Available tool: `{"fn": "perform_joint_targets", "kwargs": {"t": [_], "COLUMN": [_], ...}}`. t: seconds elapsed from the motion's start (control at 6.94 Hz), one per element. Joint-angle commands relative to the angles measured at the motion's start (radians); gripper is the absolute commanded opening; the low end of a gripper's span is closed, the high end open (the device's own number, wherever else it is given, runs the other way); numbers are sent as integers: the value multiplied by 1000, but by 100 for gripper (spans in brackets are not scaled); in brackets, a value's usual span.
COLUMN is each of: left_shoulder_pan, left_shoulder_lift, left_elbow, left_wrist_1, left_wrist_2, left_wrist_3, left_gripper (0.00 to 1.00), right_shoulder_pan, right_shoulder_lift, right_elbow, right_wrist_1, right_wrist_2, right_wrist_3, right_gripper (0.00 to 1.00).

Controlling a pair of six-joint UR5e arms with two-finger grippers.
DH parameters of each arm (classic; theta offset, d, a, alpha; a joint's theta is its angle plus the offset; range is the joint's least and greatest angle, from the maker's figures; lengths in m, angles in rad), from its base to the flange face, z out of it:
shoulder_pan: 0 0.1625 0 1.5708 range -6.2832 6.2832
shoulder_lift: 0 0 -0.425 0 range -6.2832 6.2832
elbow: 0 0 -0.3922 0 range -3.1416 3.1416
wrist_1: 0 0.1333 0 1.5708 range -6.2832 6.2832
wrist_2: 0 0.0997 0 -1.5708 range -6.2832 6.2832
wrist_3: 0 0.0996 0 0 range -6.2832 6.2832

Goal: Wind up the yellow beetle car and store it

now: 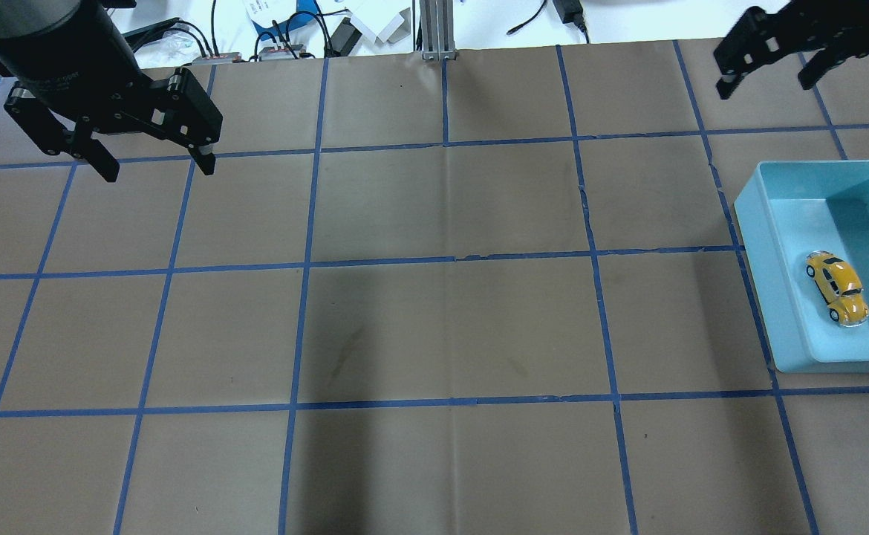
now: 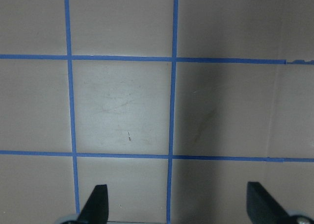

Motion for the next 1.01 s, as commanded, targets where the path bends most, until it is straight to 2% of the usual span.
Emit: {"fn": "perform_joint_targets", "kwargs": {"t": [0.0, 0.14, 0.43, 0.86], "left_shoulder_pan": [-1, 1, 1, 2], "left_shoulder_lift": [1, 0, 0, -6], "left_elbow": [-2, 1, -2, 0], "left_wrist_1": [-1, 0, 0, 6], "left_wrist_2": [0, 0, 0, 6], "left_wrist_3": [0, 0, 0, -6], "left_gripper": [100, 100, 100, 100], "right_shoulder_pan": [164, 194, 250, 248], "right_shoulder_lift": [9, 10, 15, 18], "right_elbow": [0, 7, 16, 22], "right_wrist_1": [-1, -1, -9, -7], "right_wrist_2": [-4, -6, -16, -65], "right_wrist_3": [166, 218, 229, 218], "right_gripper": [93, 100, 100, 100]}}
